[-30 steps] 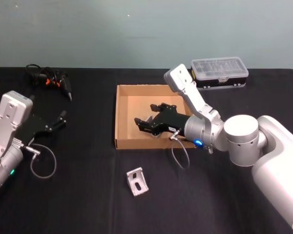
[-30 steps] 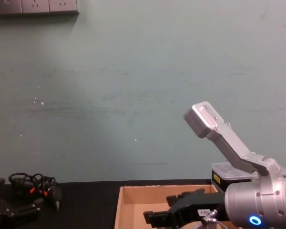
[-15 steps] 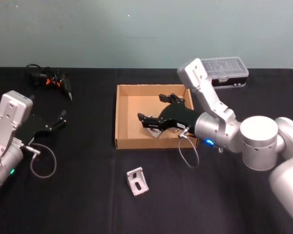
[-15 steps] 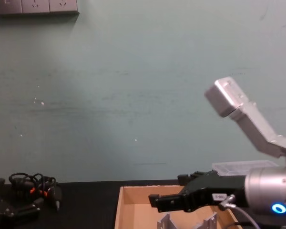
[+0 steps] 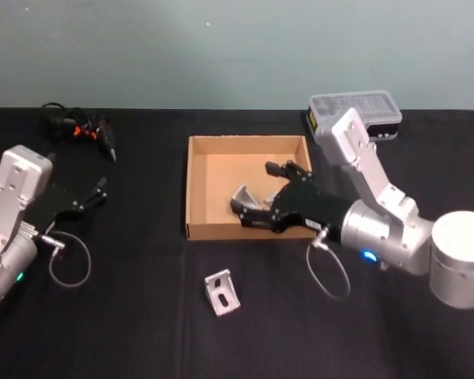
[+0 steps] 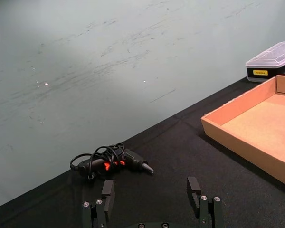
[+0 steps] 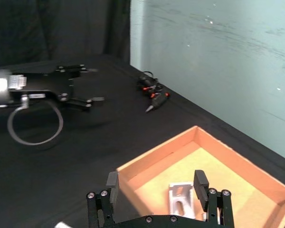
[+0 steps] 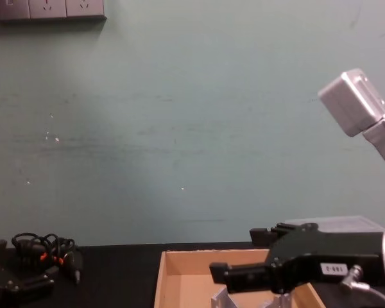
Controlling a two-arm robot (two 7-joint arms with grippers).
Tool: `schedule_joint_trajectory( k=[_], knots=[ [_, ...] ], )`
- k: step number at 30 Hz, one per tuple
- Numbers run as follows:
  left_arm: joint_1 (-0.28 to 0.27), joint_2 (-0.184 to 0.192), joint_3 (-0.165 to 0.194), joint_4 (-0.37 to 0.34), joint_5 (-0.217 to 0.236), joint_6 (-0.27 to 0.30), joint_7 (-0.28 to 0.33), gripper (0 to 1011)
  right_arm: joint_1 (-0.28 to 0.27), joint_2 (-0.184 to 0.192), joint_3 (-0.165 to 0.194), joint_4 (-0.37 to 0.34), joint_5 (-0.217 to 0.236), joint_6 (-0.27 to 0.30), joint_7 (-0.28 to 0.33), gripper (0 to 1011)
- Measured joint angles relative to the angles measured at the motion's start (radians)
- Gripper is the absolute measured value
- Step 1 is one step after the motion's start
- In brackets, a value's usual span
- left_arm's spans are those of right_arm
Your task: Use one hand to pick up the angle iron from the table and place it into the box.
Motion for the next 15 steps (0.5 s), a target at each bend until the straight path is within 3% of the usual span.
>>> schedule_joint_trajectory(
  k=[8, 15],
  knots=[
    [0.0, 0.0, 0.0, 0.0, 0.0, 0.0, 0.0, 1000, -0.071, 0.041, -0.03, -0.086, 0.002, 0.015, 0.003, 1003],
    [0.0, 0.0, 0.0, 0.0, 0.0, 0.0, 0.0, 1000, -0.114, 0.046, -0.051, -0.104, -0.001, 0.03, -0.009, 1003]
  ],
)
